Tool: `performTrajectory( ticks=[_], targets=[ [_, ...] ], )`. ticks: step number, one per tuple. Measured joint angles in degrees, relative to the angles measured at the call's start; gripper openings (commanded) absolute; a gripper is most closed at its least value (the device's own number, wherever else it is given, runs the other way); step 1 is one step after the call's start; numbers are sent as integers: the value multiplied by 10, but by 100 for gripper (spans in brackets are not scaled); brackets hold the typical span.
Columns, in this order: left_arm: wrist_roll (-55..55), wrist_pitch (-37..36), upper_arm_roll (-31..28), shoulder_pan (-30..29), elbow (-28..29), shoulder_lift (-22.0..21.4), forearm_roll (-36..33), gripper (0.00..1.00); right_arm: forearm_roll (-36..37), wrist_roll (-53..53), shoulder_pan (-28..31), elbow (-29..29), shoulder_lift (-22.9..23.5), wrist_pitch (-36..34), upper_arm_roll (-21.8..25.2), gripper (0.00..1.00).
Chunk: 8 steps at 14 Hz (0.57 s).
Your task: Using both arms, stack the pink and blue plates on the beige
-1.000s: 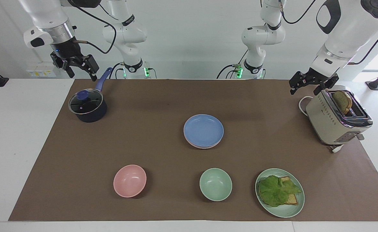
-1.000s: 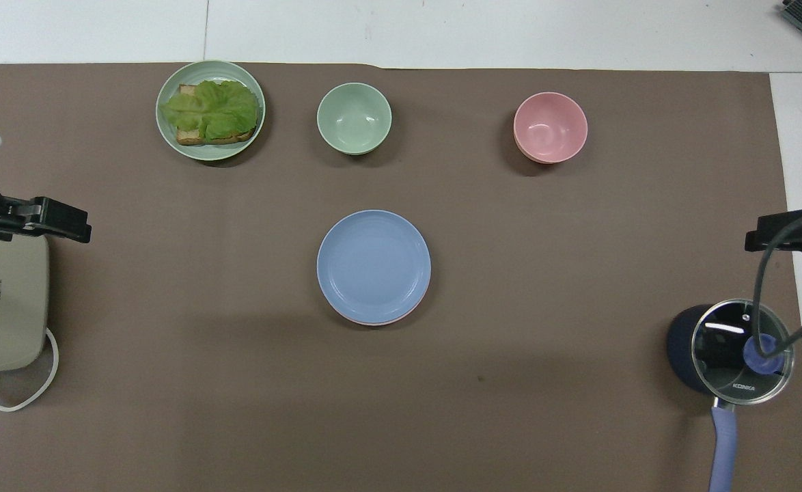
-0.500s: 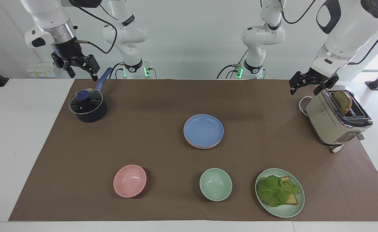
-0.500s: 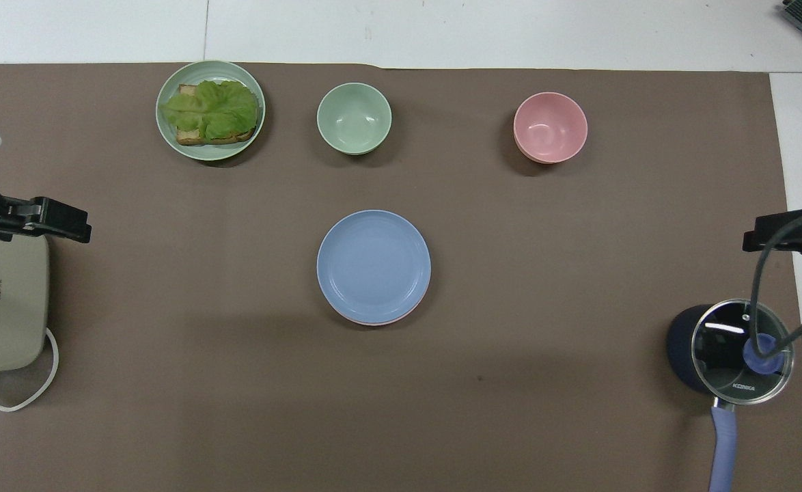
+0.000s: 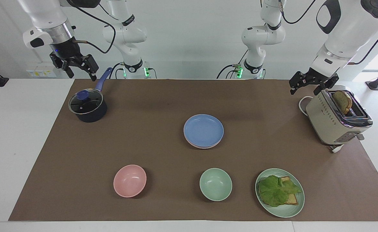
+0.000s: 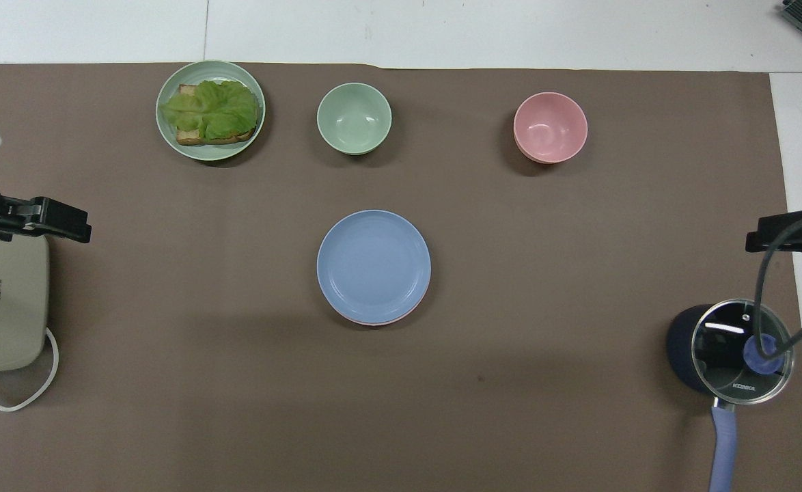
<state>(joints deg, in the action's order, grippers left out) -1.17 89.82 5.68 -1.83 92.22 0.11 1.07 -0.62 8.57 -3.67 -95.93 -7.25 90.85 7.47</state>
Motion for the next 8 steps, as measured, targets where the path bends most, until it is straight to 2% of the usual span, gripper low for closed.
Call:
performTrajectory(
  ticks=[8],
  targets=[
    [0, 0, 0, 0, 0, 0, 0, 100, 0, -66, 4, 0, 0, 0, 5, 100]
  ],
)
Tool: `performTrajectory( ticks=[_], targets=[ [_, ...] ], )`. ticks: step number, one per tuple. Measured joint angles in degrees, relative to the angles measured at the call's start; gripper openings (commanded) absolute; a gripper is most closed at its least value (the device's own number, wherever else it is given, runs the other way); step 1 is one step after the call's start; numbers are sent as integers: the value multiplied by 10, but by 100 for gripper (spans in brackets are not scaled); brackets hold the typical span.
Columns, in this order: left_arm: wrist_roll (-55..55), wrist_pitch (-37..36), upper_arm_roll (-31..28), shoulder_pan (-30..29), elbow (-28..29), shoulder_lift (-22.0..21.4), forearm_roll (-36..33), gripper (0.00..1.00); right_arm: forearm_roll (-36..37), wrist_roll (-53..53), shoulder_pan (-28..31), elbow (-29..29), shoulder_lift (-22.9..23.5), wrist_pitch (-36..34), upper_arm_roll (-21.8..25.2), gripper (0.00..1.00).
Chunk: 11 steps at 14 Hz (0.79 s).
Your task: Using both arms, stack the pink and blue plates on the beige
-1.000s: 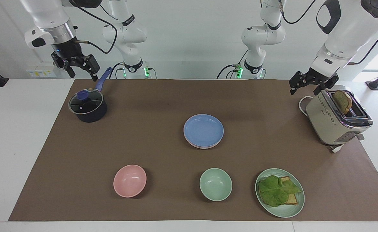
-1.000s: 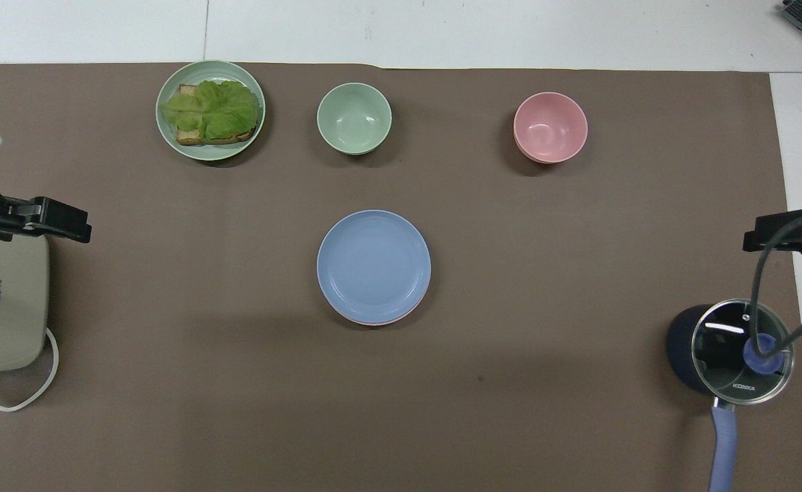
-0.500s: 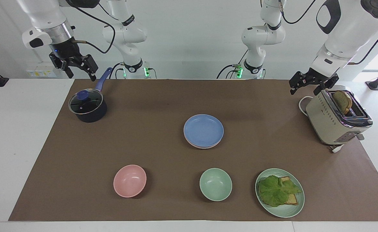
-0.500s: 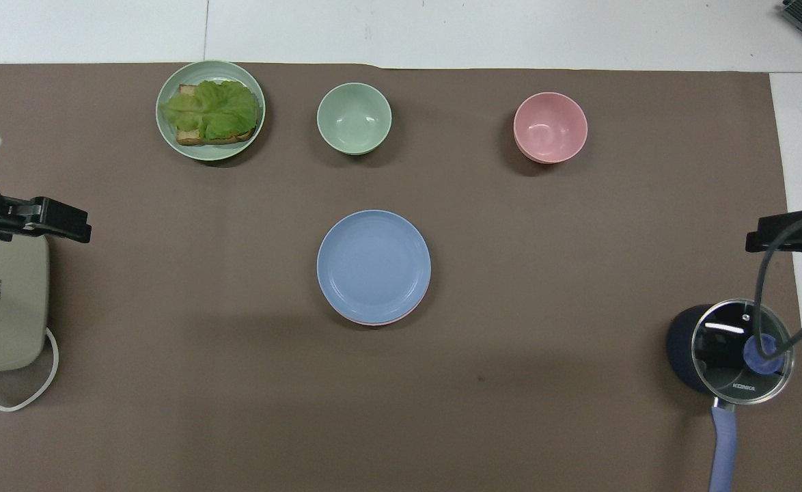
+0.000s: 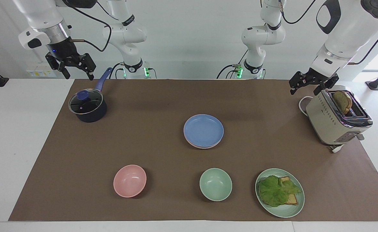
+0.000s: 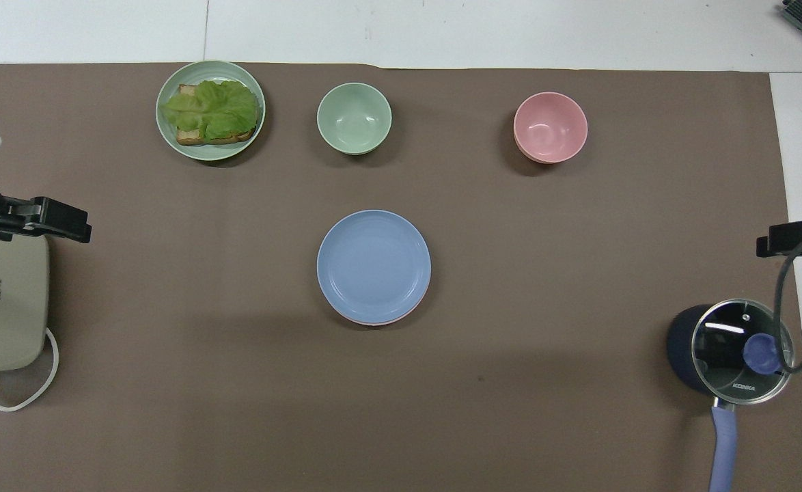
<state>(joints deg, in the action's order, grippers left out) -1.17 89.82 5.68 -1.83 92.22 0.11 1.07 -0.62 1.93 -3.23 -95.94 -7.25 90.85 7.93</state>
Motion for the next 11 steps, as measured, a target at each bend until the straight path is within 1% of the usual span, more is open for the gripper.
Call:
performTrajectory(
  ticks=[6, 11],
  targets=[
    [0, 0, 0, 0, 0, 0, 0, 100, 8, -24, 0, -2, 0, 0, 0, 100],
    [0, 0, 0, 0, 0, 0, 0, 100, 9, -25, -2, -3, 0, -1, -3, 100]
  ],
)
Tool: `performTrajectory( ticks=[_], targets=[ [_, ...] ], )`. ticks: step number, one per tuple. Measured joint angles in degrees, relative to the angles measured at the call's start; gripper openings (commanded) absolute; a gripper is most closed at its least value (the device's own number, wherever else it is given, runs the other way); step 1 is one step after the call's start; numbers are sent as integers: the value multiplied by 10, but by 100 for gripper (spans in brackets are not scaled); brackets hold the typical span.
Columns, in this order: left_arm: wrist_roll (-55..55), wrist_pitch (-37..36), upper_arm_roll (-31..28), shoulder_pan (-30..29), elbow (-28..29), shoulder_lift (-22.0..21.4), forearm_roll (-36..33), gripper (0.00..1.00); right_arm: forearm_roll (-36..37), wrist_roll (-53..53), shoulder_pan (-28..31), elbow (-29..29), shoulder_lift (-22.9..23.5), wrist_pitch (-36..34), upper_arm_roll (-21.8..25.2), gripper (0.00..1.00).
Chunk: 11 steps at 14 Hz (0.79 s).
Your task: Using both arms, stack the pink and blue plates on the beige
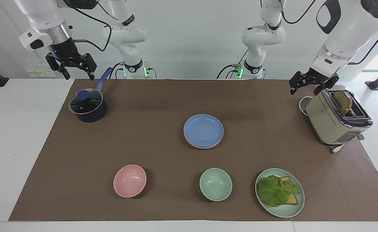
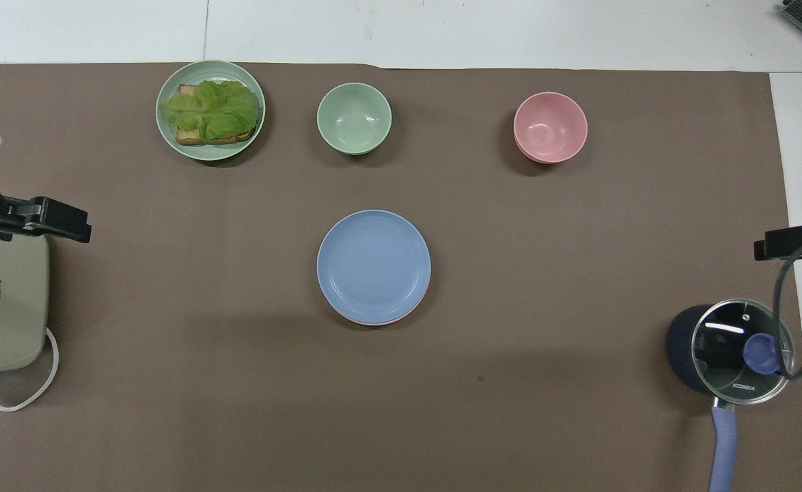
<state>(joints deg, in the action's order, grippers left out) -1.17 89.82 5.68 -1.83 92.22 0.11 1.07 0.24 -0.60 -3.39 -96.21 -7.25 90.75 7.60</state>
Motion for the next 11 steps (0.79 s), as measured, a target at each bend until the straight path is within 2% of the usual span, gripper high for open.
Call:
performTrajectory(
  ticks=[11],
  targets=[
    [0, 0, 0, 0, 0, 0, 0, 100, 0, 1, -3, 11, 0, -11, -3, 100]
  ],
)
